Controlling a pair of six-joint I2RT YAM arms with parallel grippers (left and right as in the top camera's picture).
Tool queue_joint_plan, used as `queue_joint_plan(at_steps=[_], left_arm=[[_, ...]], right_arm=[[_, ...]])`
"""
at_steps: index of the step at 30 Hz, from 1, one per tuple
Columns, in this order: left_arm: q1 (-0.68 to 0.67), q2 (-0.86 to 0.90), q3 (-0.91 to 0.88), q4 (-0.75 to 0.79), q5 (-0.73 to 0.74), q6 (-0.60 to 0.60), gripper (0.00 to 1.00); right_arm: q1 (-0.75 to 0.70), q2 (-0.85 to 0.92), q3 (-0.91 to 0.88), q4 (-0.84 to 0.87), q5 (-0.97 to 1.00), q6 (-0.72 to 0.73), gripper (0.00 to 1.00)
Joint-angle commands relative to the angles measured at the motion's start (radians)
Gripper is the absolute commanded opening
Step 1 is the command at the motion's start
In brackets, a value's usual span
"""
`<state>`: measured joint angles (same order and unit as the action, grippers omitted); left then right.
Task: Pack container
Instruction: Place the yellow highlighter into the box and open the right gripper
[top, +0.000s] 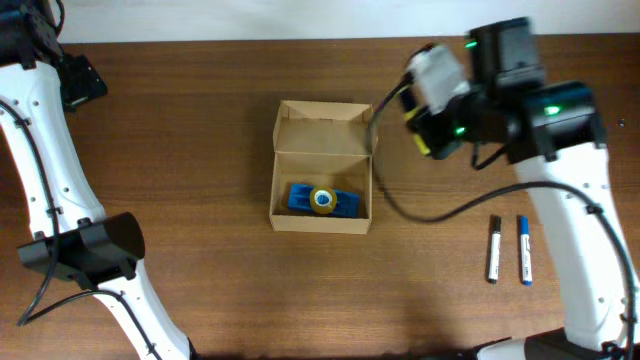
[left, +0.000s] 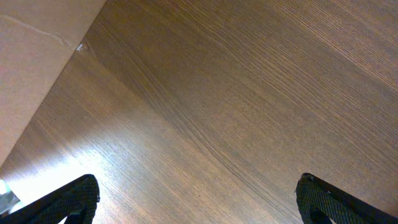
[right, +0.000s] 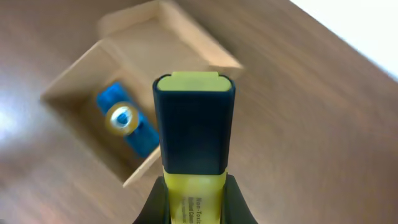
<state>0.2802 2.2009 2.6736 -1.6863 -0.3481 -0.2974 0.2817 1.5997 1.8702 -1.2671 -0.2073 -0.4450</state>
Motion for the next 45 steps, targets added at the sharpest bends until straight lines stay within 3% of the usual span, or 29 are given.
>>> queue_joint_plan(at_steps=[1,12,29,41,42,43,44,45], left_arm=[[0.002,-0.003,-0.005,-0.001,-0.003,0.011,1.00],[0.002,-0.003,-0.005,-0.001,-0.003,0.011,1.00],[0.003,-0.003,-0.005,-0.001,-0.003,0.011,1.00],[0.003,-0.003,-0.005,-0.001,-0.003,0.011,1.00],[0.003,-0.003,-0.005,-0.001,-0.003,0.011,1.00],[0.003,-0.003,-0.005,-0.001,-0.003,0.011,1.00],[0.002,-0.003,-0.005,-0.001,-0.003,0.011,1.00],[0.003,-0.003,-0.005,-0.001,-0.003,0.011,1.00]], right_arm=[[0.111,0.046,0.012,-0.002,0.010,-0.247,0.04],[0.295,0.311,0.012,0.024,0.082,-0.353,0.04],[0.334,0.551,0.011,0.060,0.090,-0.397,0.04],[0.333,0.616,0.011,0.129,0.138,-0.439,0.04],[0.333,0.616,0.011,0.134,0.138,-0.437,0.08],[0.333,0.616,0.011,0.136,0.138,-0.435,0.27],[0.333,0.616,0.011,0.139,0.139,-0.421,0.40],[0.333,0.616,0.011,0.142,0.141,-0.407,0.45]])
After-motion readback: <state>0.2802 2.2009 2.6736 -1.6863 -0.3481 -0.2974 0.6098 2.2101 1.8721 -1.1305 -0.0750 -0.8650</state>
